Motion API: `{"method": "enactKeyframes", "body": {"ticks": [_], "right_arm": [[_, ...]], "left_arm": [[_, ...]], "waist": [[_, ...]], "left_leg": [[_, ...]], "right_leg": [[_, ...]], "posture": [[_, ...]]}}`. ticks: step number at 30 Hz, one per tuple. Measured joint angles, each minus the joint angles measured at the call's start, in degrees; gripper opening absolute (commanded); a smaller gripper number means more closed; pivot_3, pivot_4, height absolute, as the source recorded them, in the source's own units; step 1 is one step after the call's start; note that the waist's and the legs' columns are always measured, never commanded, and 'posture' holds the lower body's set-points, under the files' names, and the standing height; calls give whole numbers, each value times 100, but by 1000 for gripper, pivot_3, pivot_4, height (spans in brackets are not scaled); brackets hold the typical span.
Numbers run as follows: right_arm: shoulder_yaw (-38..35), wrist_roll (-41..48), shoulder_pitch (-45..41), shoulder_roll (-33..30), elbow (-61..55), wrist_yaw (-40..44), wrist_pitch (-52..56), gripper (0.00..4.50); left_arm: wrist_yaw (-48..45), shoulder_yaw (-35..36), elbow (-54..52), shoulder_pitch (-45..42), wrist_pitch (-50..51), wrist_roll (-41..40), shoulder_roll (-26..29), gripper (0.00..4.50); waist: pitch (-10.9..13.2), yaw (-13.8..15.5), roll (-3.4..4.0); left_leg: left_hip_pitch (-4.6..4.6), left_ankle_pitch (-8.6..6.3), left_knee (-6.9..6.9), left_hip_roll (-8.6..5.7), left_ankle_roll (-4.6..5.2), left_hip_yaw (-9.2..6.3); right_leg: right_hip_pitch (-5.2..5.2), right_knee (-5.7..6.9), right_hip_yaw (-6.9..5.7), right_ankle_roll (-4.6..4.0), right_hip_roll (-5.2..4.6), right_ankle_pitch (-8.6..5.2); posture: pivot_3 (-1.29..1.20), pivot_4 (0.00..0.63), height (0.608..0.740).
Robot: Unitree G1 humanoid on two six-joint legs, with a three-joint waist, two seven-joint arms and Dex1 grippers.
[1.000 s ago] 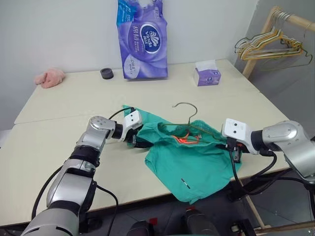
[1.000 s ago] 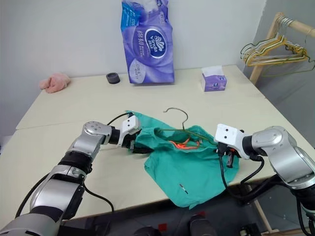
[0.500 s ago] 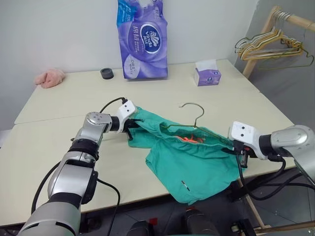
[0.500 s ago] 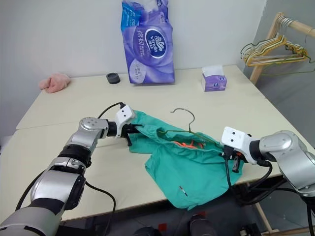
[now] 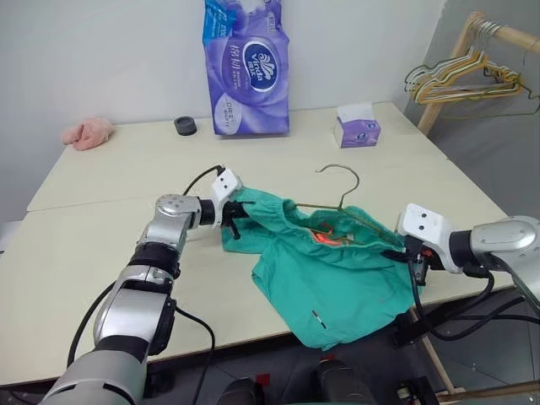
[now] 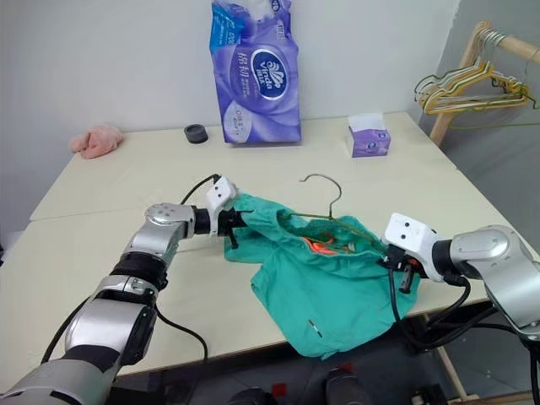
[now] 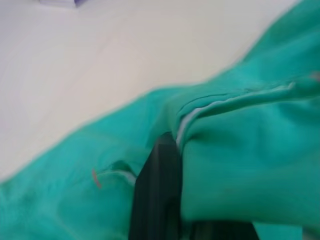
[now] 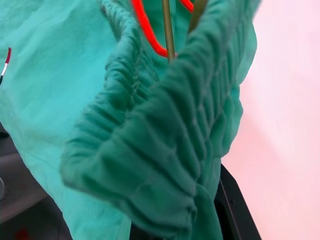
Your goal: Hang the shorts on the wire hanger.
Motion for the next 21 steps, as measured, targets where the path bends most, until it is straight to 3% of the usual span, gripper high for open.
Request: {"method": "enactKeyframes", "body": {"ticks": [10, 15, 21], "right_arm": [[91, 23, 2, -1, -15, -7, 3, 0], [-6, 171, 53, 15, -70, -73, 120, 0], [-643, 687, 444, 56, -181, -155, 658, 0]], "left_arm": [[-315, 115, -1081, 471, 584, -360, 216, 3949], [-102, 141, -767, 447, 335, -209, 519, 3949], [269, 369, -104, -25, -79, -122, 780, 3949]], "waist": [[-3, -25, 4], [-6, 6, 3], [-9, 24, -2]], "left_leg": [[4, 0, -3, 0, 0, -2], [2, 0, 4, -1, -1, -2], [-3, 0, 8, -3, -1, -4]], "right_leg": [[-1, 2, 0, 0, 1, 0], [2, 1, -1, 0, -1, 0], [3, -1, -3, 1, -3, 1]], "posture": [[-231, 47, 740], [-235, 40, 740], [-245, 41, 740]]}}
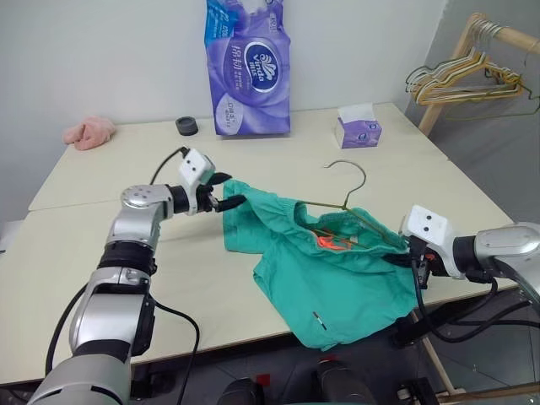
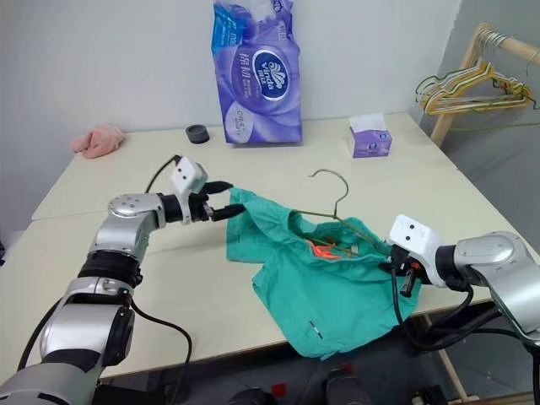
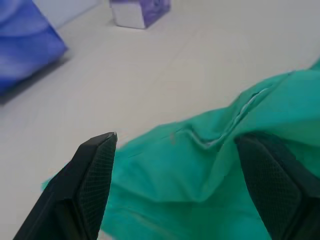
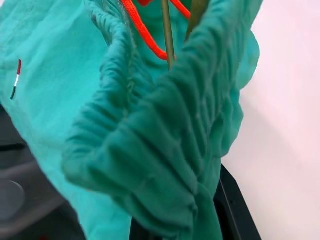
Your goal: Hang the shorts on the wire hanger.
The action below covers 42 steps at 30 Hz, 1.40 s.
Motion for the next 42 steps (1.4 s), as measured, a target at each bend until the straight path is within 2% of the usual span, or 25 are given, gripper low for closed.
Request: {"method": "enactKeyframes", "body": {"ticks": [3, 6, 9, 13, 19, 23, 25, 29, 31, 36, 39, 42], "right_arm": [[-843, 590, 194, 348, -151, -123, 937, 0], [-1702, 1071, 263, 607, -268, -309, 2020, 0], [-2688, 1485, 364, 875, -373, -560, 3034, 0], [-3803, 2209, 770, 881, -236, -1109, 3378, 0], [-5566, 3878, 1611, 442, 310, -2682, 3377, 0], [-6511, 5346, 2295, 422, 549, -4193, 3379, 0], [-6873, 6045, 2563, 335, 809, -5040, 3339, 0], [-7138, 8144, 3927, -225, 1406, -7094, 2282, 0], [-7202, 8749, 4253, -389, 1514, -7708, 1732, 0], [-7260, 9000, 4030, -1130, 2504, -8536, 1165, 0], [-7150, 9010, 3897, -1483, 2981, -8626, 1208, 0], [-6701, 8977, 3507, -1988, 3835, -8567, 1256, 0]], "left_arm": [[-387, -14, -444, 27, 325, -183, -26, 3949], [-834, -161, -1493, 310, 930, -525, -190, 3949], [-875, -431, -2562, 563, 1793, -928, -681, 3949], [-695, -699, -3494, 571, 2530, -1269, -1150, 3949], [-241, -805, -3921, 267, 2953, -1441, -1693, 3949], [-193, -1113, -4069, 10, 2673, -1361, -2047, 3949], [-98, -1260, -4050, -177, 2473, -1264, -2311, 3949], [-1, -1478, -3935, -522, 1982, -1029, -2585, 3949], [23, -1492, -3878, -544, 1919, -1020, -2695, 3949], [54, -1739, -3687, -687, 1482, -835, -3069, 3949], [61, -1828, -3686, -719, 1412, -804, -3180, 3949], [131, -1827, -3682, -729, 1406, -781, -3217, 3949]], "waist": [[-1, -1, 0], [-3, -5, 2], [-2, 11, 2], [-1, -47, 4], [17, -264, 9], [76, -451, 16], [153, -552, 14], [226, -789, 66], [245, -941, 55], [361, -1232, 14], [423, -1312, -1], [477, -1338, -8]], "left_leg": [[-1, 0, 1, 0, 0, -2], [-2, 0, 3, 0, 0, -1], [-7, -1, 13, 0, 2, -5], [-5, -3, 21, 0, 4, 4], [-1, -11, 24, -3, 18, 13], [-1, -18, 24, -10, 31, 25], [1, -24, 20, -11, 41, 29], [24, -53, 7, -20, 90, 50], [43, -53, -26, -22, 90, 81], [70, -63, -44, -45, 108, 163], [76, -69, -44, -51, 120, 181], [86, -71, -45, -54, 123, 196]], "right_leg": [[1, 3, 1, 0, 0, 0], [1, 5, 2, 0, -1, 0], [2, 9, 1, 0, -1, 0], [3, 18, 8, 1, 1, -1], [9, 33, 17, 28, 23, -22], [21, 20, 26, 53, 50, -40], [61, -30, 27, 65, 51, -47], [112, -100, 40, 82, 46, -57], [114, -123, 76, 89, 47, -55], [113, -138, 160, 133, 30, -54], [114, -142, 180, 146, 23, -54], [114, -142, 195, 151, 21, -52]], "posture": [[-254, 47, 740], [-273, 58, 740], [-305, 77, 740], [-367, 99, 740], [-456, 133, 740], [-506, 153, 740], [-518, 163, 740], [-530, 174, 740], [-531, 181, 740], [-523, 194, 740], [-506, 205, 740], [-489, 214, 740]]}}
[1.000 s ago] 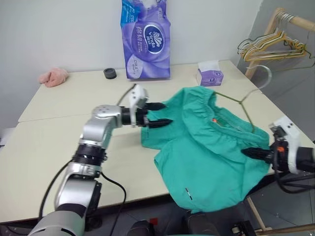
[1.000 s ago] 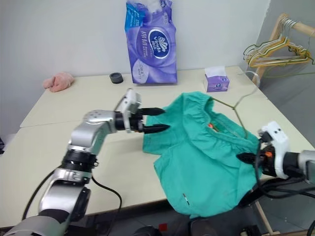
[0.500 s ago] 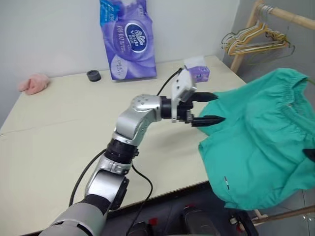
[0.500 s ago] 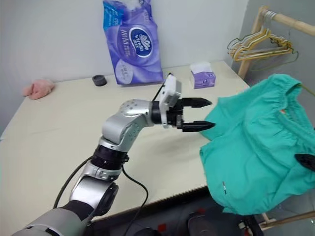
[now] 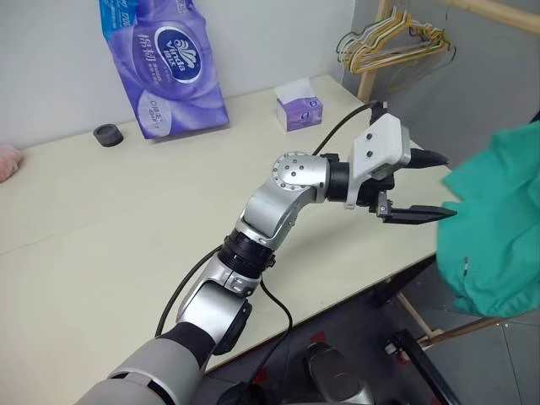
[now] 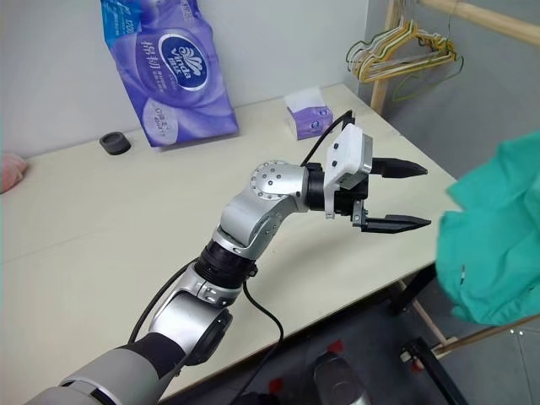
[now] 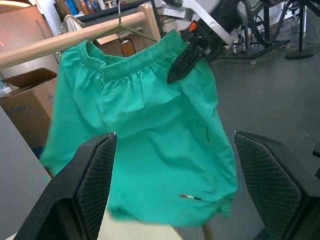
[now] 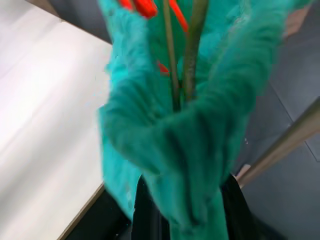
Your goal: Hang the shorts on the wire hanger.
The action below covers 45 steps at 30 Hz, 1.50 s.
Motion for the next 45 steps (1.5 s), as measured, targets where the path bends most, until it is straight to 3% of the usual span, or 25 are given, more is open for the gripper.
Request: {"method": "enactKeyframes", "body": {"ticks": [4, 10, 19, 23, 33, 40, 45], "right_arm": [[989, -650, -924, -713, 1340, 632, 69, 0], [2432, -2098, -1906, -948, 2332, 2035, 324, 0], [2676, -3907, -2473, -890, 2282, 3452, 824, 0], [2526, -4590, -2516, -702, 2050, 3743, 1025, 1076], [1113, -5448, -2517, -172, 843, 3764, 2119, 4477], [-226, -5406, -1532, -183, -108, 3346, 2121, 4477], [-787, -4950, -1489, -187, -841, 2622, 2120, 4477]], "left_arm": [[73, -1, 14, -26, -4, 9, -65, 3949], [127, -34, 7, -39, -105, 76, -84, 3949], [175, -104, 4, -39, -86, 50, -347, 3949], [101, -150, 13, -44, -111, 31, -393, 3974], [93, -173, 156, -224, -303, 47, -494, 3974], [53, -181, 345, -276, -461, 59, -542, 3974], [-16, -182, 509, -288, -599, 70, -601, 3974]], "waist": [[58, 26, -1], [178, 83, 4], [206, 153, 9], [206, 162, 10], [207, 161, 19], [207, 77, 19], [207, -42, 17]], "left_leg": [[8, -1, -6, 0, 3, 7], [7, -3, -12, 0, 3, 9], [8, -5, -13, 1, 3, 6], [8, -5, -13, 1, 3, 5], [8, -6, -13, -3, 3, 14], [6, -8, -15, -5, 5, 27], [7, -10, -15, -7, 8, 36]], "right_leg": [[2, -1, 8, 3, -1, 1], [-1, 0, 11, 14, -4, -3], [-4, 5, 11, 25, -6, -8], [-4, 5, 11, 26, -7, -7], [-8, 7, 40, 32, -8, -5], [-14, 6, 60, 38, -8, -7], [-15, 4, 64, 40, -8, -6]], "posture": [[-461, 228, 740], [-441, 237, 740], [-445, 233, 740], [-451, 229, 740], [-471, 220, 740], [-513, 204, 740], [-528, 195, 740]]}}
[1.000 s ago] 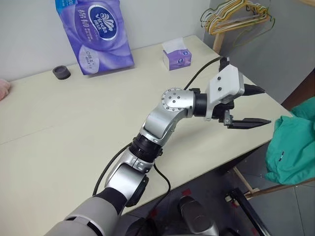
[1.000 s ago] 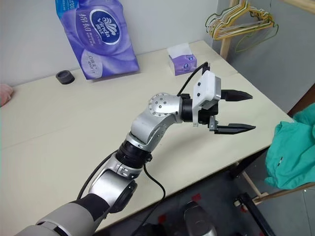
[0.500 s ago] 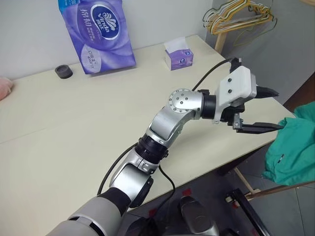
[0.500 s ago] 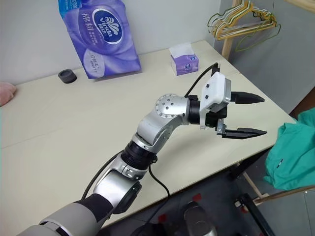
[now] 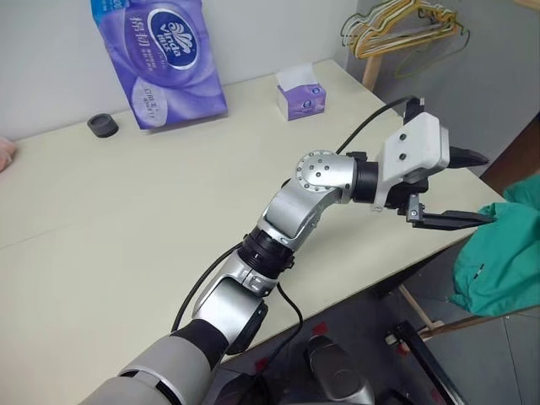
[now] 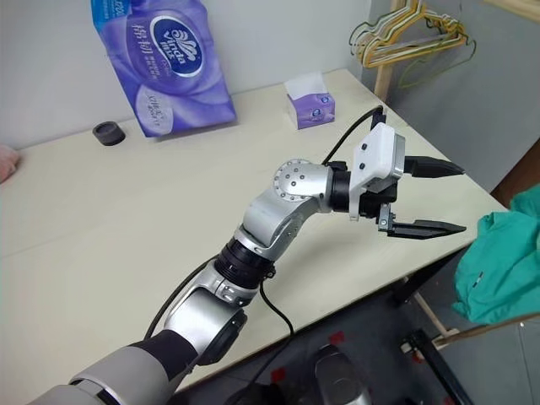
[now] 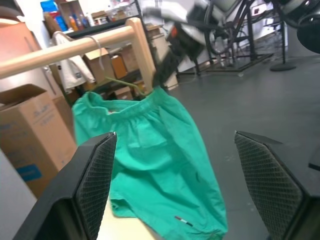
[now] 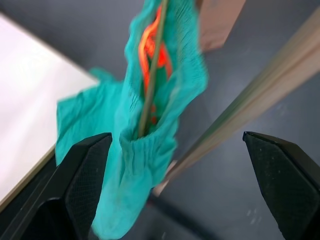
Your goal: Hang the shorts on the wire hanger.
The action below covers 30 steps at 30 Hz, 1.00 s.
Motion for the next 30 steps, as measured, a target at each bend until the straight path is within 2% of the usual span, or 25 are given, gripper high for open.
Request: {"method": "enactKeyframes", "body": {"ticks": [2, 7, 12, 14, 18, 20, 23, 27, 30], "right_arm": [[99, 126, -140, -34, -356, -158, 0, 4477], [1483, 55, -1029, -358, -1956, -137, -420, 4477], [3484, -239, -1731, 709, -3048, -170, -1696, 4477], [4382, -778, -1890, 1341, -3247, -207, -2373, 4477], [5784, -1875, -2036, 2453, -3283, -139, -3634, 4477], [6552, -2559, -2108, 3205, -3115, 5, -4501, 4477], [7289, -3276, -2120, 3783, -2774, 278, -5349, 4477], [7875, -3885, -2343, 4873, -1952, 656, -6339, 4477], [8095, -4278, -2542, 5411, -1326, 878, -6841, 4477]], "left_arm": [[-13, 2, 69, -27, -43, 9, -9, 3974], [92, -9, 182, -72, -139, 155, 32, 3974], [777, 235, -19, 540, 214, 386, 646, 3974], [1375, 526, -202, 953, 625, 535, 911, 3974], [2675, 1048, -689, 1695, 1324, 898, 1117, 3974], [3590, 1550, -1097, 2229, 1740, 1047, 1102, 3974], [4384, 1965, -1470, 2802, 1788, 1276, 1148, 3974], [5416, 2262, -1832, 3495, 1875, 1794, 1195, 3974], [5816, 2500, -1983, 3893, 1826, 1841, 1149, 3974]], "waist": [[0, -72, 1], [-2, -240, 2], [-4, -221, -5], [-14, -159, 11], [-22, 112, 18], [-36, 304, 17], [-47, 593, 12], [-74, 1096, -16], [-105, 1464, -40]], "left_leg": [[0, 0, 0, -1, 1, 2], [13, -2, -1, 1, 5, 20], [8, -1, 2, 4, 5, 20], [7, 0, 5, 8, 4, 9], [-8, 2, 14, 7, -1, -16], [-28, 5, 20, 8, -6, -32], [-93, 34, 32, 1, -52, -39], [-100, 50, 30, 1, -77, -69], [-100, 60, 29, 1, -76, -85]], "right_leg": [[0, 0, 4, 1, 0, 0], [-3, 2, 13, 13, 2, 7], [-11, 10, 33, 25, 1, 14], [-13, 17, 26, 27, 0, 15], [-39, 30, 4, 32, -9, 21], [-62, 45, -12, 10, -29, 45], [-147, 97, -20, 6, -43, 47], [-161, 117, -74, -7, -47, 54], [-161, 119, -105, -35, -53, 71]], "posture": [[-522, 193, 740], [-483, 187, 740], [-410, 177, 740], [-355, 169, 740], [-259, 149, 740], [-222, 141, 740], [-157, 124, 740], [-88, 108, 740], [-39, 97, 740]]}}
